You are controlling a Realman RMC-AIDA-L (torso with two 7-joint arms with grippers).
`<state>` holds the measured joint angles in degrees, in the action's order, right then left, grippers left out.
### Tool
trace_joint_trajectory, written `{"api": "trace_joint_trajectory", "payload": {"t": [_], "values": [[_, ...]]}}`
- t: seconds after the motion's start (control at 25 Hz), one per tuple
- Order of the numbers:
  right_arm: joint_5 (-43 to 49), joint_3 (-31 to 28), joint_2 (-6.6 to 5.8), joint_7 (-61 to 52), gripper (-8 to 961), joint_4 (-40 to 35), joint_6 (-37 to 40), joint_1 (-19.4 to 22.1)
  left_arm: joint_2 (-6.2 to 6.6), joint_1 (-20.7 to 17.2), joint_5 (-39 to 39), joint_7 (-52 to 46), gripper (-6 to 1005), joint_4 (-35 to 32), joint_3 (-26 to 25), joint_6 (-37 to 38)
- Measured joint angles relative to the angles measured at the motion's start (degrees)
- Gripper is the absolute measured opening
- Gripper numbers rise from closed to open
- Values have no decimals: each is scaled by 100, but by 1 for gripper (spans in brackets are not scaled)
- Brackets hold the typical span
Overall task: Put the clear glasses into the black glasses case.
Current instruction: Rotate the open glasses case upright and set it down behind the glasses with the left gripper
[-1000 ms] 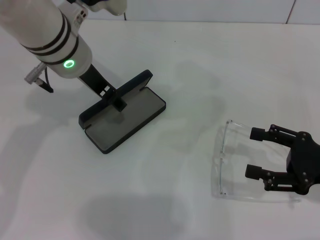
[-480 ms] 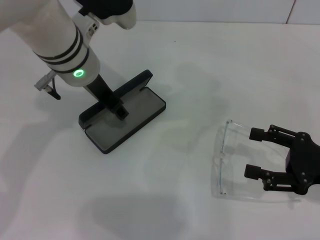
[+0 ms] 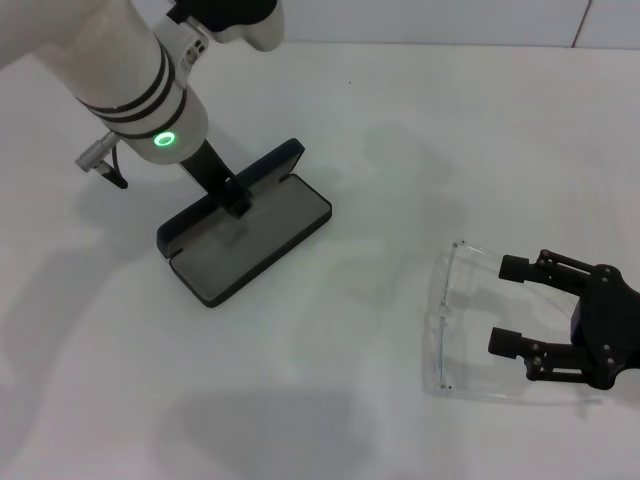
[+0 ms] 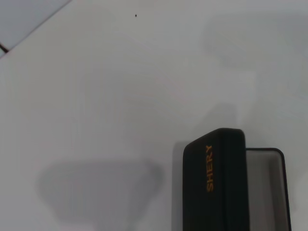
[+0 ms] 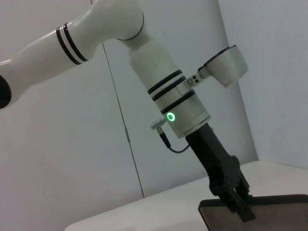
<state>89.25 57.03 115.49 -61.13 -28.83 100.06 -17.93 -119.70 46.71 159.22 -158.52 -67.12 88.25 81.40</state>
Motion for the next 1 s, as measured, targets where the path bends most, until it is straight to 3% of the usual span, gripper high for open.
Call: {"api": "trace_joint_trajectory", "payload": {"t": [0.52, 0.72, 1.0], "values": [[-30, 0, 0, 40, 864, 53, -80, -2, 0, -33, 2, 394, 192, -142, -1, -83], [-110, 0, 0, 133, 864, 181, -85, -6, -17, -278, -187, 1152, 195, -610, 98, -376], [-181, 0, 0, 245, 863, 336, -82, -9, -13, -463, -346, 2146, 199, -995, 979, -1042]]}}
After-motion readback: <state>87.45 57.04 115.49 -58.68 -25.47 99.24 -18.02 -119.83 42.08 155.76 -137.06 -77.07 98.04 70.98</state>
